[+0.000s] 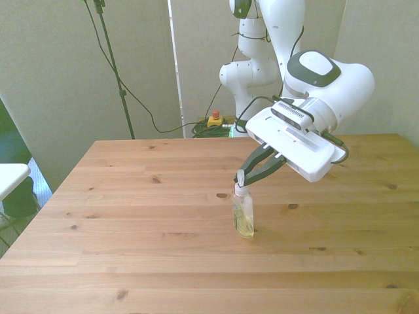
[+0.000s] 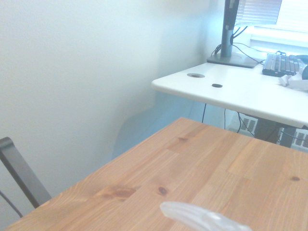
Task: Stand the sanitizer
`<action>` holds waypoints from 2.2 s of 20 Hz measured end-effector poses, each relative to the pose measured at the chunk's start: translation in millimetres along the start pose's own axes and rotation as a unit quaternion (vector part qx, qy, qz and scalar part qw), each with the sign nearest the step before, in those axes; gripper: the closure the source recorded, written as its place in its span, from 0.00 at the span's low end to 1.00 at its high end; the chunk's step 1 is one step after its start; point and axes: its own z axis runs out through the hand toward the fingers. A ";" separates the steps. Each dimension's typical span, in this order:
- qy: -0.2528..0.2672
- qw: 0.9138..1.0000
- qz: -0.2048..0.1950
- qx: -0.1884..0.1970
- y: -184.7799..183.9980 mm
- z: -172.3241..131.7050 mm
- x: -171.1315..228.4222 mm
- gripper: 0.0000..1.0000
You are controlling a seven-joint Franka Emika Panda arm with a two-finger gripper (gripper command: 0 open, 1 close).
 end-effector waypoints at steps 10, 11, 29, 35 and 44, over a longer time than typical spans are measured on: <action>-0.042 0.999 -0.002 0.011 7.2 -21.2 1.8 0.00; -0.051 0.999 0.000 0.010 7.8 -22.1 4.7 0.00; -0.312 0.923 -0.221 -0.047 68.5 -73.1 87.3 0.00; -0.386 0.862 -0.323 -0.052 76.9 -63.5 128.1 0.00; -0.456 0.793 -0.403 -0.033 93.4 -62.2 159.0 0.00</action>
